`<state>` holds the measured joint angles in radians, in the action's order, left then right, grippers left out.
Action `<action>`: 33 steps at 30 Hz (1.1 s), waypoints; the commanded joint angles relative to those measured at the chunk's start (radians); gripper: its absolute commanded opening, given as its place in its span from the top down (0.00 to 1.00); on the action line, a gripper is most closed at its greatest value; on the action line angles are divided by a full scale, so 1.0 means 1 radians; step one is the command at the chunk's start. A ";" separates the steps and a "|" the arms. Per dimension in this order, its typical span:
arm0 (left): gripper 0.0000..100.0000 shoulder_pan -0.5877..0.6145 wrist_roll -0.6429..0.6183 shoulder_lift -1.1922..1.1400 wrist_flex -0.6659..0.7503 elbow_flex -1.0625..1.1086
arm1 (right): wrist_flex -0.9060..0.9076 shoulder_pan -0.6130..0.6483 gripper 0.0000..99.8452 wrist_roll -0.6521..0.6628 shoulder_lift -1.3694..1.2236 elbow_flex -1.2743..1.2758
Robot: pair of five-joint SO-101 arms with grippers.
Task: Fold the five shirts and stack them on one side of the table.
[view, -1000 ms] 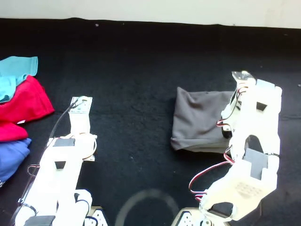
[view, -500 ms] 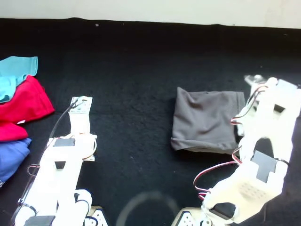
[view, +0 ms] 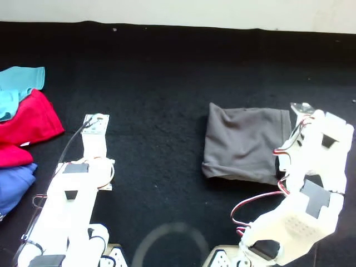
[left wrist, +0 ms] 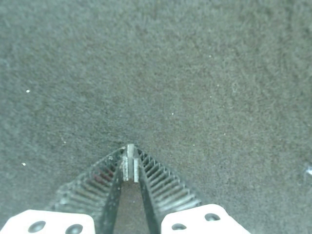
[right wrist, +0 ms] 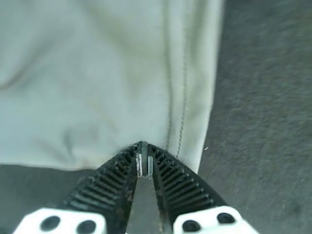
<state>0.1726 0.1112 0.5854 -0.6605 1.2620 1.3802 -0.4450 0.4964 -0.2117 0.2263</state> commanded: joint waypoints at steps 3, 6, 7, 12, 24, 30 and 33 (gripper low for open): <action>0.99 -0.015 0.005 0.019 0.017 -0.012 | -0.091 -0.039 0.99 0.003 0.087 -0.028; 0.99 -0.038 0.014 0.015 -0.002 -0.130 | -0.088 -0.039 0.99 0.003 0.194 -0.033; 0.99 -0.048 0.034 0.013 -0.034 -0.202 | -0.087 -0.039 0.99 0.003 0.248 -0.030; 0.99 -0.197 0.043 -0.145 -0.181 -0.610 | -0.091 -0.030 0.99 -0.041 0.530 0.099; 0.99 -0.624 -0.135 -0.969 -0.516 -1.689 | -0.351 -0.038 0.99 -0.169 0.727 0.611; 0.99 -0.693 -0.167 -1.260 -0.517 -1.995 | -0.363 -0.039 0.99 -0.170 0.728 0.664; 0.99 -0.719 -0.222 -1.346 -0.517 -2.098 | -0.363 -0.039 0.99 -0.170 0.727 0.685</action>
<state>-0.5148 -0.0744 -0.7204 -1.1699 -0.7096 1.0257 -0.4726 0.3368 0.4879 0.9030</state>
